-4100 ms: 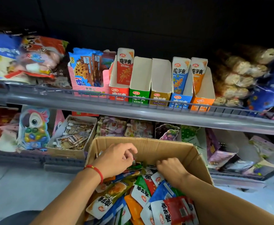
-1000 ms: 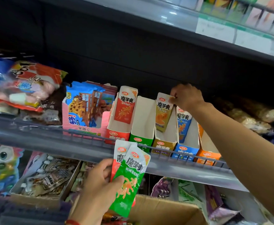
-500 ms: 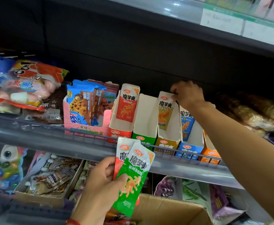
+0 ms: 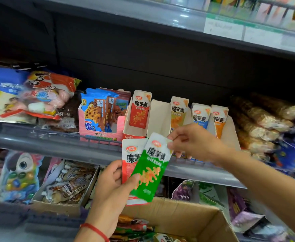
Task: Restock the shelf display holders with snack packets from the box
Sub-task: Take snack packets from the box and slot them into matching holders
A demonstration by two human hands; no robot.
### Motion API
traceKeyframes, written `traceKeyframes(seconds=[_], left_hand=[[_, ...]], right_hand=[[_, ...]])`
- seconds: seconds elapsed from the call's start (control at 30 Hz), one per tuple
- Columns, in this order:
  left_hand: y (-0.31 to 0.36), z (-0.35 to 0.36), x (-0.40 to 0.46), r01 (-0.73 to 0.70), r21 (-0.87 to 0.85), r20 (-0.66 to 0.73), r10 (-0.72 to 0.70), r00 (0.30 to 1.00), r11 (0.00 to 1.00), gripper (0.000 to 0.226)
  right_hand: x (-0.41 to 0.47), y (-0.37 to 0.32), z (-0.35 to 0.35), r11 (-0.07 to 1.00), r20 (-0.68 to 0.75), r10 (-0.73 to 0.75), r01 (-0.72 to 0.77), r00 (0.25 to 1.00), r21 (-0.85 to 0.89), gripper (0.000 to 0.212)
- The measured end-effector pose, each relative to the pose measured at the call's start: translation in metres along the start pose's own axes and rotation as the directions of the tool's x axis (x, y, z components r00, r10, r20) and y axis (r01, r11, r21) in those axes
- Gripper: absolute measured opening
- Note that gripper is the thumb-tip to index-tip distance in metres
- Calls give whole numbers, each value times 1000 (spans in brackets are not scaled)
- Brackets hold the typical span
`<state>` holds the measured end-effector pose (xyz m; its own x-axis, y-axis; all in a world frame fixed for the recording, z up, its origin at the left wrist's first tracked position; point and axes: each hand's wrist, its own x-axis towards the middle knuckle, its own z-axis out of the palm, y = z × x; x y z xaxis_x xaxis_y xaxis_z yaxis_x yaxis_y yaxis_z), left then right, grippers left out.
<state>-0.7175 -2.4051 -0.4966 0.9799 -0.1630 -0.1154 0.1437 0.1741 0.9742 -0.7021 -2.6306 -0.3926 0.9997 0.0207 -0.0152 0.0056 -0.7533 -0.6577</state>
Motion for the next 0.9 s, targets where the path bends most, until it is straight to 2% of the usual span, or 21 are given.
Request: traceKeyframes(seconds=[0.1, 0.2, 0.3, 0.4, 0.47, 0.57, 0.73, 0.9], left_hand=[[6, -6, -2, 0, -4, -6, 0, 1000, 1000, 33], [10, -12, -2, -7, -5, -36, 7, 999, 1000, 32], [13, -16, -2, 5, -19, -66, -6, 998, 1000, 31], [15, -18, -1, 14, -10, -74, -14, 997, 1000, 31], [16, -18, -1, 20, -5, -74, -20, 997, 1000, 30], [17, -18, 0, 39, -10, -68, -40, 997, 999, 30], [19, -19, 4, 46, -16, -65, -47, 997, 999, 29], [22, -21, 6, 50, -13, -53, -51, 997, 999, 28]], right_hand=[[4, -7, -23, 999, -42, -3, 5, 999, 38, 3], [7, -19, -46, 998, -241, -58, 59, 969, 0, 4], [16, -31, -65, 981, -483, -182, 126, 857, -145, 4], [38, -33, -75, 955, -620, -264, 108, 739, -277, 10], [57, -30, -77, 942, -643, -279, 72, 713, -329, 14], [81, -26, -70, 914, -636, -273, -12, 722, -406, 19], [112, -23, -56, 818, -568, -260, -134, 781, -559, 19], [133, -12, -40, 762, -493, -258, -138, 831, -633, 17]])
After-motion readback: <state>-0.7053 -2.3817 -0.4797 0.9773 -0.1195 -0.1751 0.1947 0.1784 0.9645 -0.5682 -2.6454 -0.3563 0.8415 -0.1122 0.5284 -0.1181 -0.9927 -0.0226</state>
